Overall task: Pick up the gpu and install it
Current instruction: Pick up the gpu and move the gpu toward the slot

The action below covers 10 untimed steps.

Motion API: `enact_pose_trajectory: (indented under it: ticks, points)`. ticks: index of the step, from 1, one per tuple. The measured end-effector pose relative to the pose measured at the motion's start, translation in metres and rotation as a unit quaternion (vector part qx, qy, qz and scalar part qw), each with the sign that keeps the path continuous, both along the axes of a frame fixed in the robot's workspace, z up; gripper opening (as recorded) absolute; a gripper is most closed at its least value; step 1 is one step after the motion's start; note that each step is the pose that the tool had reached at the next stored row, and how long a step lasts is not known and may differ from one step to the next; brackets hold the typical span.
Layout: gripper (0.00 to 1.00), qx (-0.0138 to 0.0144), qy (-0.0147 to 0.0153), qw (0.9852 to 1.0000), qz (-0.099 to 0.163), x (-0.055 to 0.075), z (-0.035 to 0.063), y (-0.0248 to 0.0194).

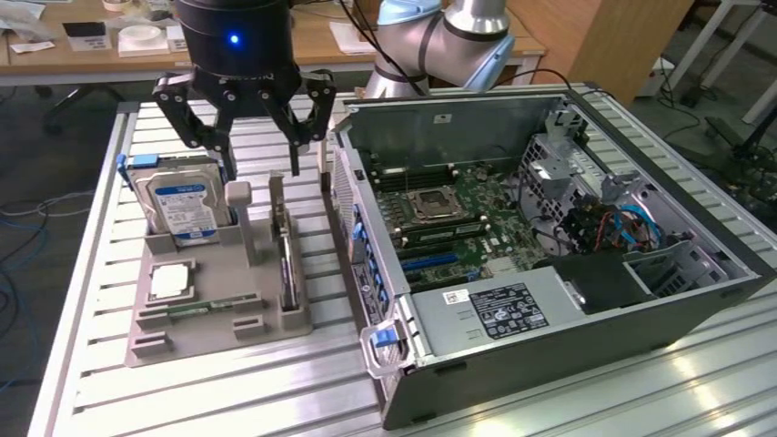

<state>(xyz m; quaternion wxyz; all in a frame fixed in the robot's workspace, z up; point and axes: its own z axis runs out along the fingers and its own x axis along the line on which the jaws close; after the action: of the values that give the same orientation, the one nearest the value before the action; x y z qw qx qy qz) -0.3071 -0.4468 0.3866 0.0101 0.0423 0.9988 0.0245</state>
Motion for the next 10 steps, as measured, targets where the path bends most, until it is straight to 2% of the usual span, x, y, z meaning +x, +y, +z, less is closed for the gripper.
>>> enact_pose_trajectory:
  ticks: [6,10]
  points:
    - [0.65,0.0000,0.0001,1.0000,0.000,0.0000,-0.0061,0.0000]
    - [0.65,-0.0001,0.0001,1.0000,0.000,0.0000,-0.0068,0.0000]
